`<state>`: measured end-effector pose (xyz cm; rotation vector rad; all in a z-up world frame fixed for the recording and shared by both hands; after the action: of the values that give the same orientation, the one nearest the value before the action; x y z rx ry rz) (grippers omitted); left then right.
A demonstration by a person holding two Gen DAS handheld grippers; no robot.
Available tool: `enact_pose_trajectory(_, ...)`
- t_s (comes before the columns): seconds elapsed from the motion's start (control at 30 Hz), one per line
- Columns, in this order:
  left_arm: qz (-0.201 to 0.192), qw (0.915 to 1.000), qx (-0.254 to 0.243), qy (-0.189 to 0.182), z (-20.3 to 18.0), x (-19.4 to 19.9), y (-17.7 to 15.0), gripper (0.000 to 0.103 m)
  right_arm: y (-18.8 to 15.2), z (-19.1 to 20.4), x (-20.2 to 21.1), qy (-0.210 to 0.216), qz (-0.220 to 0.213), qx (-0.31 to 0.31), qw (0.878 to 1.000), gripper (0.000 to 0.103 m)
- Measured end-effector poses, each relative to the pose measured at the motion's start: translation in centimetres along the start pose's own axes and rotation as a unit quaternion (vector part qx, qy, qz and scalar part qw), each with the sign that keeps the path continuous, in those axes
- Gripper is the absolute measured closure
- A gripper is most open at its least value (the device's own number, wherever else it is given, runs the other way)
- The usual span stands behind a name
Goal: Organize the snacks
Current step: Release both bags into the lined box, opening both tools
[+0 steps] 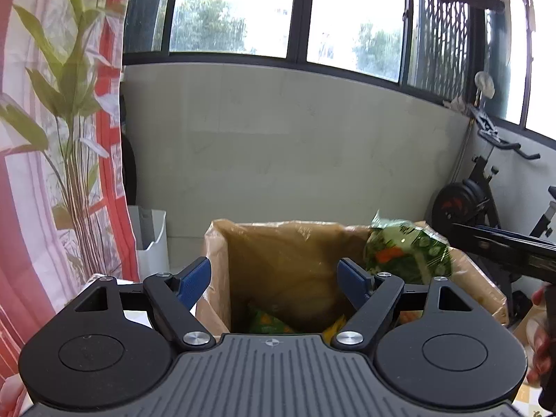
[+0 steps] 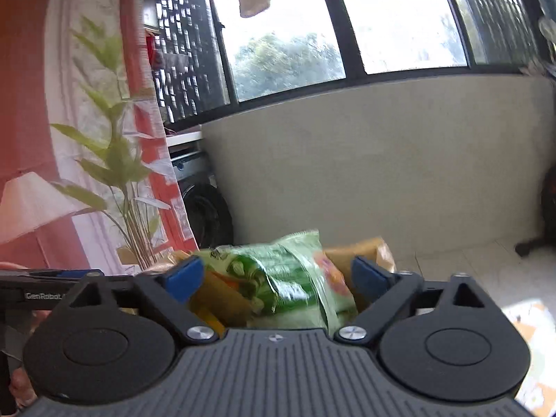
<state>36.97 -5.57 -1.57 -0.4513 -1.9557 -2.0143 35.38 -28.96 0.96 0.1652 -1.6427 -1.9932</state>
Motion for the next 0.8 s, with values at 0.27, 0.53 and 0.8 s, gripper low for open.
enact_pose_trajectory(0.27, 0.002, 1.0000, 0.002, -0.002, -0.2, 0.2, -0.2, 0.021, -1.5, -1.9, -2.9, -0.006, 0.063, -0.068, 0.996, 0.078)
enact_pose_trajectory(0.53, 0.014, 0.9999, 0.006, -0.004, 0.1, 0.0, -1.2, 0.021, -4.2, -2.6, -3.9, -0.021, 0.140, -0.099, 0.985, 0.086)
enact_pose_trajectory(0.8, 0.009, 0.9999, 0.008, 0.003, 1.2, 1.3, -1.8, 0.021, -3.1, -1.1, -1.9, -0.012, 0.105, -0.049, 0.993, 0.038)
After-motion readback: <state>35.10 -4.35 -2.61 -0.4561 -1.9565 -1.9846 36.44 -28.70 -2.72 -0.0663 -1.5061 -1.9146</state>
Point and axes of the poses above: each gripper's, at about its wrist camera, not at the fingertips, and x roughly against the way its jaws point, z to its left, y to its top, the point moved 6 cm from there along -x, roughly the way its jaws point, and after that the axes turned 12 degrees about y, right-handed, at the moved point
